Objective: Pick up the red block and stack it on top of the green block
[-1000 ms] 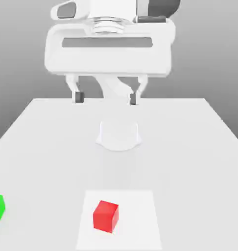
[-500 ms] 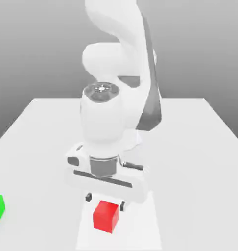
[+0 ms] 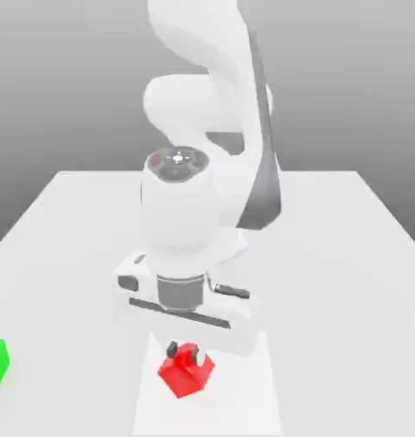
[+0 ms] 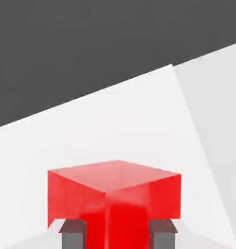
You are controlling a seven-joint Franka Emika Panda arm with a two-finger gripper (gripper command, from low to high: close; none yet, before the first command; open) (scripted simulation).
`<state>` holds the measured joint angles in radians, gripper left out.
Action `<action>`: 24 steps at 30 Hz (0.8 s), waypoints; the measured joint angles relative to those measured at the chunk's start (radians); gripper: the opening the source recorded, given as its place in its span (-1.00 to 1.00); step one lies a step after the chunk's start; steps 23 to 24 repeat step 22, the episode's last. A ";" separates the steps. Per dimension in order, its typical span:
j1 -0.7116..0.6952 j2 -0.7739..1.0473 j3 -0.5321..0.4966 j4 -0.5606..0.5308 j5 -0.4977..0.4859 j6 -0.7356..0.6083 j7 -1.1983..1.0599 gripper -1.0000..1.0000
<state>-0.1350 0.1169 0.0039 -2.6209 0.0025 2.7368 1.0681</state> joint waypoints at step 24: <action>-0.345 0.253 -0.236 0.285 0.190 -0.047 -0.029 1.00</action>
